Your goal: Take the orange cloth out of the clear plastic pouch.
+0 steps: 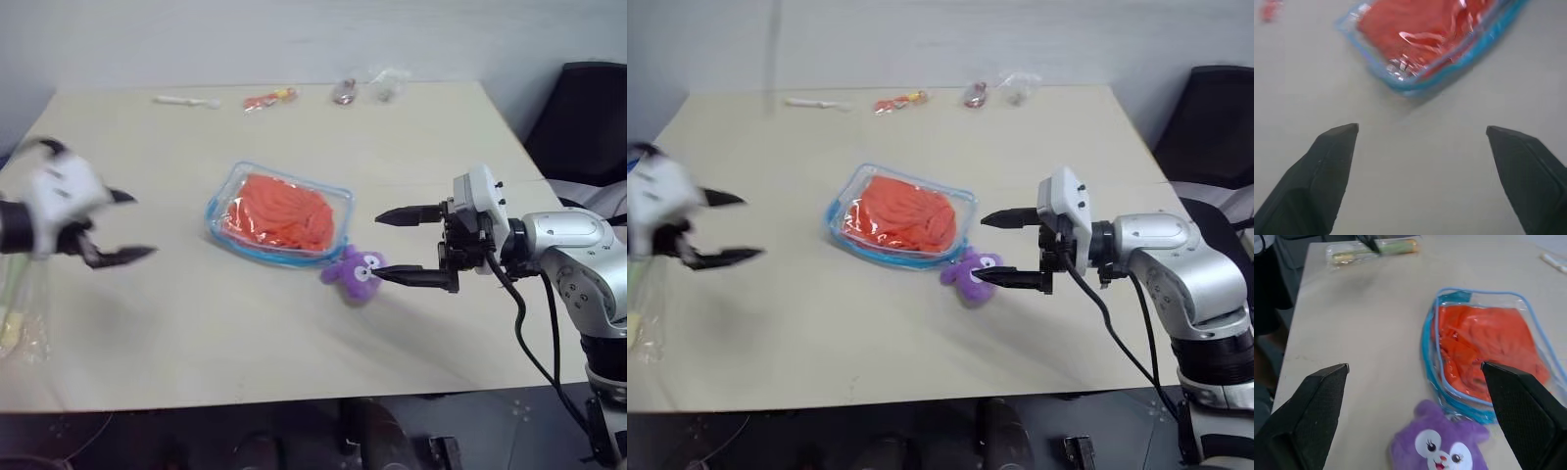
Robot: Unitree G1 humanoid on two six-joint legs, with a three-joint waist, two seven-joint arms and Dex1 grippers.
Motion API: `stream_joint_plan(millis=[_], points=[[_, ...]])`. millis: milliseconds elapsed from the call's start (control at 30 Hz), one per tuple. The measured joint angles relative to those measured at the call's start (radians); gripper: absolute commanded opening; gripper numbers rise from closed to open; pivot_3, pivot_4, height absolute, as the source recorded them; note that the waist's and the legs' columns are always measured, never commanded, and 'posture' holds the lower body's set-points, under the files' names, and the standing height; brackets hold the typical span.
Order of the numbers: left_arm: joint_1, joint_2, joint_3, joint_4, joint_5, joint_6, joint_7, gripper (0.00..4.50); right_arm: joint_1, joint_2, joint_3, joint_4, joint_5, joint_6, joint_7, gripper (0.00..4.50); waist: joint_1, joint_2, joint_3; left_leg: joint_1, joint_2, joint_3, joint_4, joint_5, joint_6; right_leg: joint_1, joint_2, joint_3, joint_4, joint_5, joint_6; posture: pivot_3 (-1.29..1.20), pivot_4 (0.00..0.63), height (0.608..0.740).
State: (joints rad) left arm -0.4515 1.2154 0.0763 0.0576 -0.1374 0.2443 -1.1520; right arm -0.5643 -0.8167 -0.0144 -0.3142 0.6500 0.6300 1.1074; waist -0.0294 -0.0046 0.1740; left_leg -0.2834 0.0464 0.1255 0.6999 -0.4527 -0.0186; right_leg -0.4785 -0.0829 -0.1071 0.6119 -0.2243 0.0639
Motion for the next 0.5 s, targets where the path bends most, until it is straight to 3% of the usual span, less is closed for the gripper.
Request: stream_joint_plan(millis=[100, 267, 500], points=[[-0.277, -0.13, -0.247, 0.333, 0.215, -0.29, -0.044, 4.47, 0.057, -0.014, -0.052, -0.059, 0.007, 0.025, -0.05, 4.5, -0.001, -0.002, 0.001, 0.0, 0.0, -0.002, 0.001, 0.0, 0.0, 0.001, 0.001, 0.0, 0.0, 0.0, -0.001, 0.0, 0.15, 0.74], [-0.614, -0.349, -0.42, 0.824, 0.434, -0.582, 0.061, 4.47, 0.172, -0.036, -0.137, -0.178, 0.05, 0.086, -0.131, 4.5, 0.006, -0.007, 0.0, -0.001, 0.0, -0.005, 0.009, -0.003, 0.007, 0.003, 0.001, 0.0, 0.0, 0.002, 0.001, 0.0, 0.15, 0.74], [-0.775, -0.464, -0.521, 1.114, 0.601, -0.808, 0.23, 4.47, 0.237, -0.046, -0.22, -0.27, 0.107, 0.143, -0.224, 4.5, 0.003, -0.007, 0.0, -0.001, -0.001, -0.004, 0.015, -0.006, 0.013, 0.003, 0.0, 0.0, -0.002, 0.004, 0.004, 0.0, 0.15, 0.74]])
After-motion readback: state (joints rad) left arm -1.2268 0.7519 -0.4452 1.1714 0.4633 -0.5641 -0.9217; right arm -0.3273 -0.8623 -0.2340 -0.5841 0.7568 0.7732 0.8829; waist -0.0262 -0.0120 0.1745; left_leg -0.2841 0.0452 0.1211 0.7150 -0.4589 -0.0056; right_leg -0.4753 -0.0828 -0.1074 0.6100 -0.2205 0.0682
